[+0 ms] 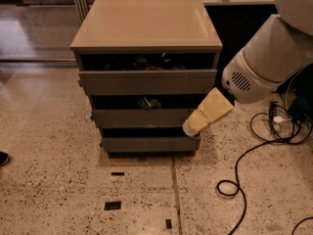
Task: Place redbull can into top drawer
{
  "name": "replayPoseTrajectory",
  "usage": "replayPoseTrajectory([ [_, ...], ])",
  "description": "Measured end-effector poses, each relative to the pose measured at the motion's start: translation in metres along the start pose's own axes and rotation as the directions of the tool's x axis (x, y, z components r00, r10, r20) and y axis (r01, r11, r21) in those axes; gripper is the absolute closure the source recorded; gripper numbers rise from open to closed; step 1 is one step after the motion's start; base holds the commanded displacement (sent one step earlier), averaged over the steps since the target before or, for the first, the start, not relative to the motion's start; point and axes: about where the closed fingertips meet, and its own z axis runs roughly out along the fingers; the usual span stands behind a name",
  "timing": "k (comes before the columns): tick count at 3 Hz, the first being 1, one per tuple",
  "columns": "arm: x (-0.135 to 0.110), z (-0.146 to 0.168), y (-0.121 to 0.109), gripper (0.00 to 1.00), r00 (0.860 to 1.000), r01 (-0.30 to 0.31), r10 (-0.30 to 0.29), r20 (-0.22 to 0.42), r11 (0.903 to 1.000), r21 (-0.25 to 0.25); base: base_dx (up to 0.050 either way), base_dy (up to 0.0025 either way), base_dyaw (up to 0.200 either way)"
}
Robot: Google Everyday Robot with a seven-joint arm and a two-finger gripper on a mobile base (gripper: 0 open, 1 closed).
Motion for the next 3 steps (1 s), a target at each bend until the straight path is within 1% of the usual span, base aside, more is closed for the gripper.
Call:
replayPoseTrajectory([
  [1, 0.0124, 0.0072, 0.0138, 0.0, 0.994, -0.105, 0.105, -0.025, 0.994, -0.029, 0.0, 0.0, 0.0],
  [2, 0.0125, 0.0108, 0.009, 0.0, 0.982, -0.186, 0.184, -0.039, 0.981, -0.056, 0.0, 0.0, 0.0],
  [3, 0.0125, 0.0108, 0.009, 0.0, 0.982, -0.186, 0.184, -0.039, 0.981, -0.056, 0.038, -0.00247, -0.13],
])
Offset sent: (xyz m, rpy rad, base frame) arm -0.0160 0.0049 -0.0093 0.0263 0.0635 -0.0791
